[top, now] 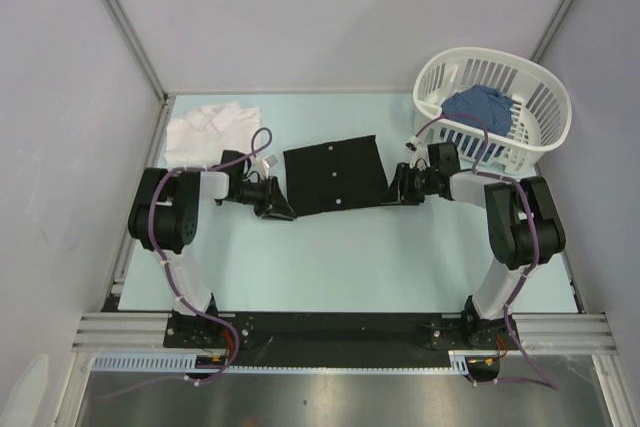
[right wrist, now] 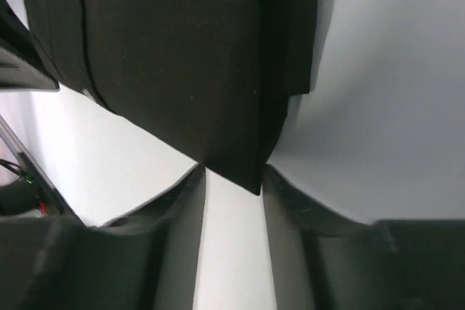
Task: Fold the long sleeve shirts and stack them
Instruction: Fold the shirt
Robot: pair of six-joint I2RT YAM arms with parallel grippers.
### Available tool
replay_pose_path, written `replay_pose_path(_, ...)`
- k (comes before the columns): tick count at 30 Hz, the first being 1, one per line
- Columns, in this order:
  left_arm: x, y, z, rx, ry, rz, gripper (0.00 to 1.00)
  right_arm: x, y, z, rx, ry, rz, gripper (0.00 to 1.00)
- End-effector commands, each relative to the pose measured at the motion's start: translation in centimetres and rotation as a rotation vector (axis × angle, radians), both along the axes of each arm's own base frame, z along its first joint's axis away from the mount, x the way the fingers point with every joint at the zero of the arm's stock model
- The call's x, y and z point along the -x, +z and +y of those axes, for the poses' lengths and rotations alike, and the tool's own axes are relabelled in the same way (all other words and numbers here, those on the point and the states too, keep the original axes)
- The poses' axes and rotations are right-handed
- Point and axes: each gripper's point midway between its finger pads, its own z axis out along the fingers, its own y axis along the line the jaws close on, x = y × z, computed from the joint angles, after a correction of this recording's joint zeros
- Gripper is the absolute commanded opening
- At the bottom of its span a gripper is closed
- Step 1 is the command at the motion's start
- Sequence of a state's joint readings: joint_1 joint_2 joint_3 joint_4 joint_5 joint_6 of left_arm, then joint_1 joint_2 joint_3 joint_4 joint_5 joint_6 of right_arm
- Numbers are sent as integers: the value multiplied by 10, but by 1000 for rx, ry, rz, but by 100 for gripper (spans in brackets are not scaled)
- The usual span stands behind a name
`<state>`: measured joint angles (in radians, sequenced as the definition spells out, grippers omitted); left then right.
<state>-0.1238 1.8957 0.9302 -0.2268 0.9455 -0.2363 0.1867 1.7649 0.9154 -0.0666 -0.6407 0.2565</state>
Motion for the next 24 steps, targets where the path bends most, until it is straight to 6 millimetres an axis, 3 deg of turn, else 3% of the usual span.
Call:
replay_pose_path(1,-7,5,1,-25,-28,-63,18,-14,10,13,-51,12,-58,23)
replay_pose_path(2,-4,6,2,-31,-34,-62,8,-9,11,15,-62,25,-43,10)
replay_pose_path(4,6,9,6,-51,-53,-46,0,3,13,19,-66,54,-21,0)
replay_pose_path(13,31,24,28,-119,-62,-5,0,68,27,25,-107,97,173,0)
replay_pose_path(16,32,18,31,-145,-72,-1,0,72,25,20,-101,100,179,0)
replay_pose_path(17,32,17,32,-146,-76,1,8,72,25,18,-95,99,190,13)
replay_pose_path(20,28,23,37,-171,-112,-46,45,65,35,4,-68,95,176,53)
replay_pose_path(24,7,42,53,-197,-73,-178,56,33,59,-16,-33,28,26,65)
